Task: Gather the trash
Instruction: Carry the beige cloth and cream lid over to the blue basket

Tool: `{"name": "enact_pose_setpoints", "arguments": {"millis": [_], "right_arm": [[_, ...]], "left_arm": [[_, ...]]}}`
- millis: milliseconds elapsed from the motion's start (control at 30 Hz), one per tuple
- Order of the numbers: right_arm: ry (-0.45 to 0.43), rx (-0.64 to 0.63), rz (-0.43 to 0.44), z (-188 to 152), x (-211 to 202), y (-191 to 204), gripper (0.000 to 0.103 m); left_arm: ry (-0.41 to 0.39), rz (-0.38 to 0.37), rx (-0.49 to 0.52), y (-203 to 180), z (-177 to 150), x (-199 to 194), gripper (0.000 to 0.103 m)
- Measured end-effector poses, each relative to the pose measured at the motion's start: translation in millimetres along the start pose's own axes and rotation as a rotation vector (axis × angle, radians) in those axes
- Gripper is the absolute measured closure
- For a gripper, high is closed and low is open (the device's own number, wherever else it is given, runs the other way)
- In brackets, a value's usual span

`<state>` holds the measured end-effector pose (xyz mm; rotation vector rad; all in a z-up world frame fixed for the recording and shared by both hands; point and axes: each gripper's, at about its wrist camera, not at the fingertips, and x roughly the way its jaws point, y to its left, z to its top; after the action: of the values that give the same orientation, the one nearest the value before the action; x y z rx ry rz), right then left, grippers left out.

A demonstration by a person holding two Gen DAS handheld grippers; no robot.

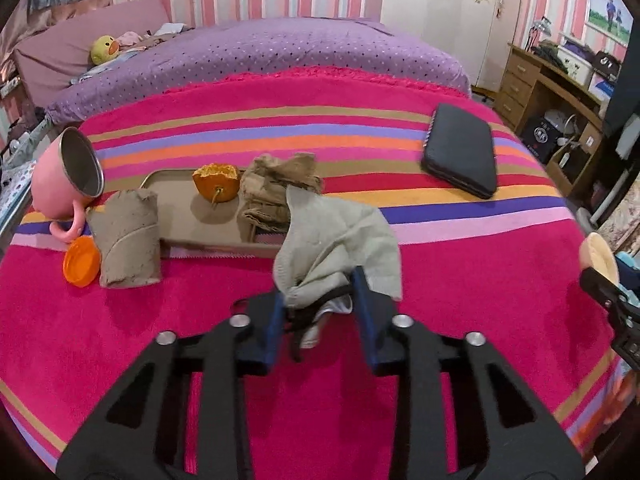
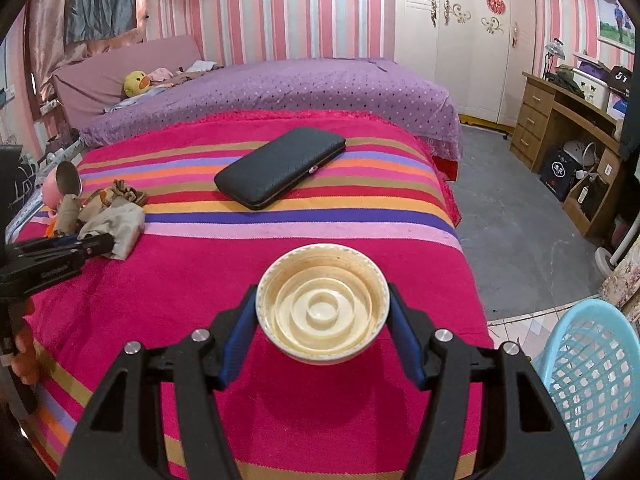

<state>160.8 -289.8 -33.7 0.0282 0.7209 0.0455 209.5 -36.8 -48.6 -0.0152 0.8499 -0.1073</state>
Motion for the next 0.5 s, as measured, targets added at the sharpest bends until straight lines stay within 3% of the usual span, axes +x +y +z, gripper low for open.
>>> {"name": "enact_pose_setpoints", "arguments": {"millis": [333,500], "right_arm": [[-0.061,-0.014,0.015,-5,-25,-13,0.042],[-0.074,-0.033,0.005,-9,-38,-32,0.042]], "left_arm": [[-0.141,-0.02,0.026,-29,-21,-64,0.08],[-0.178,-0.019,0.042,-51,-26,-75,0.08]]}}
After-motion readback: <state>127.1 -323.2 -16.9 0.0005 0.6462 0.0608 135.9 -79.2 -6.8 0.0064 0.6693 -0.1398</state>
